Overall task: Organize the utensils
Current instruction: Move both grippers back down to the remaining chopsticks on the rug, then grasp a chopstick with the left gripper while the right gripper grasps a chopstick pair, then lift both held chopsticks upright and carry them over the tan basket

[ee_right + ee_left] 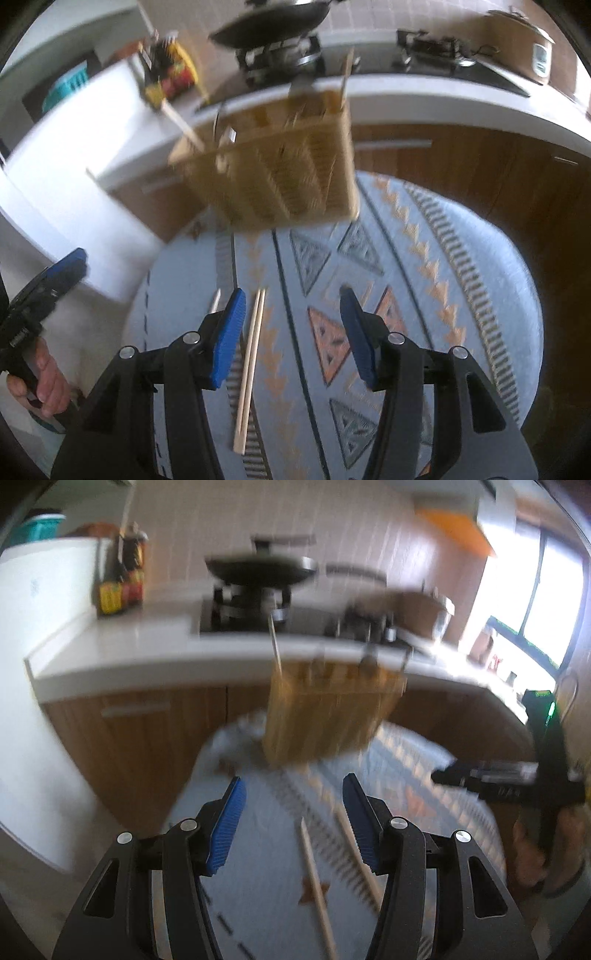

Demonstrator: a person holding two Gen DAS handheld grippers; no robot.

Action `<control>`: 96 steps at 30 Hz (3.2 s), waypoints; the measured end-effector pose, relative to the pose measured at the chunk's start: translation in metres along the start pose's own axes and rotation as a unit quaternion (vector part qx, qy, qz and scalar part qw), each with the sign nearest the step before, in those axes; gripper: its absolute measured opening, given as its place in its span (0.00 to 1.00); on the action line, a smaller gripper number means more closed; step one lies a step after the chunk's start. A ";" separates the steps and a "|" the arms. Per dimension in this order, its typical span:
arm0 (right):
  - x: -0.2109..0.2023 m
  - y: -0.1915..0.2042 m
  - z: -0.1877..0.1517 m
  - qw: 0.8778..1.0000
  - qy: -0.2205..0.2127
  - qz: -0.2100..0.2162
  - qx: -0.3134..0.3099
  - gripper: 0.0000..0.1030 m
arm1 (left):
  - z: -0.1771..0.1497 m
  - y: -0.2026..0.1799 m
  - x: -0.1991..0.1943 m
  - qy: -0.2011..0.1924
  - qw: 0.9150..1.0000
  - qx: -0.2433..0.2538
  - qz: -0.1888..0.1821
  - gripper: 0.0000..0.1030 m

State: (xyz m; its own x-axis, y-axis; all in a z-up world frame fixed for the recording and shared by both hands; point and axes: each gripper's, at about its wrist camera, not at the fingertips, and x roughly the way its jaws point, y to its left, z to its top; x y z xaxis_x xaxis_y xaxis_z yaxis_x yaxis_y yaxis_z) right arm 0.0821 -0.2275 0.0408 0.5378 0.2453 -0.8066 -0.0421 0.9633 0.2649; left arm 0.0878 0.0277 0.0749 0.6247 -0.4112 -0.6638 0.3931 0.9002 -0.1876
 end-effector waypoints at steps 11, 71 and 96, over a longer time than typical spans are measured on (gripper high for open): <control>0.077 0.030 -0.025 0.993 0.111 0.003 -0.033 0.30 | -0.066 -0.018 0.089 0.156 0.985 0.069 -0.001 0.44; 0.117 0.081 -0.035 0.965 0.174 -0.068 -0.184 0.11 | -0.047 0.033 0.128 0.238 0.971 -0.005 0.035 0.21; -0.022 0.040 -0.053 0.979 -0.087 0.086 -0.162 0.09 | -0.024 -0.020 0.001 -0.072 0.997 0.001 0.012 0.03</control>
State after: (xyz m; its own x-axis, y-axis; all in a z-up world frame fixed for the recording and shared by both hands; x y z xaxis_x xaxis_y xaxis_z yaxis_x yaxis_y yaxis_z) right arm 0.0237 -0.1889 0.0413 0.6337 0.4115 -0.6551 -0.3936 0.9005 0.1849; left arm 0.0647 0.0127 0.0606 0.7247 -0.4065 -0.5564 0.3786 0.9096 -0.1713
